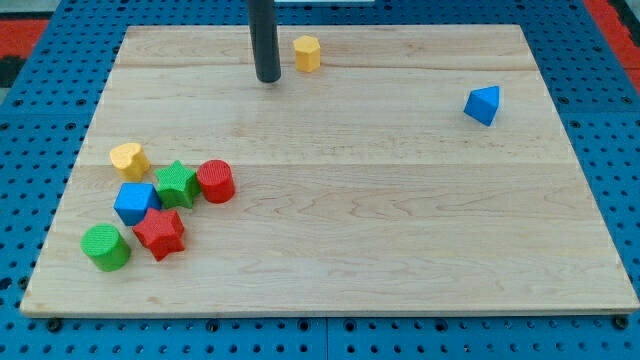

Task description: Move the blue triangle to the right of the yellow hexagon

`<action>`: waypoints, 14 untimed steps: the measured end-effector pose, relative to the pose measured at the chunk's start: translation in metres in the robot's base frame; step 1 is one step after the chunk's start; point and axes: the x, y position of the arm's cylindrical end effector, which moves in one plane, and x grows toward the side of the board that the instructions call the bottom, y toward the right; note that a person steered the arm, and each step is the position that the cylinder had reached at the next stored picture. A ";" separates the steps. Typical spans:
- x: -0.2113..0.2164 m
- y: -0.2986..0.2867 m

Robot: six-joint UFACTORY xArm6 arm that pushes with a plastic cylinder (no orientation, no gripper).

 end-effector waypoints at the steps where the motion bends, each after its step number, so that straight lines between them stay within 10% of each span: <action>1: 0.041 0.036; 2: 0.071 0.039; 4: 0.083 0.267; 5: 0.060 0.292; 7: -0.015 0.180; 8: 0.058 0.213; 10: -0.003 0.266; 14: -0.020 0.156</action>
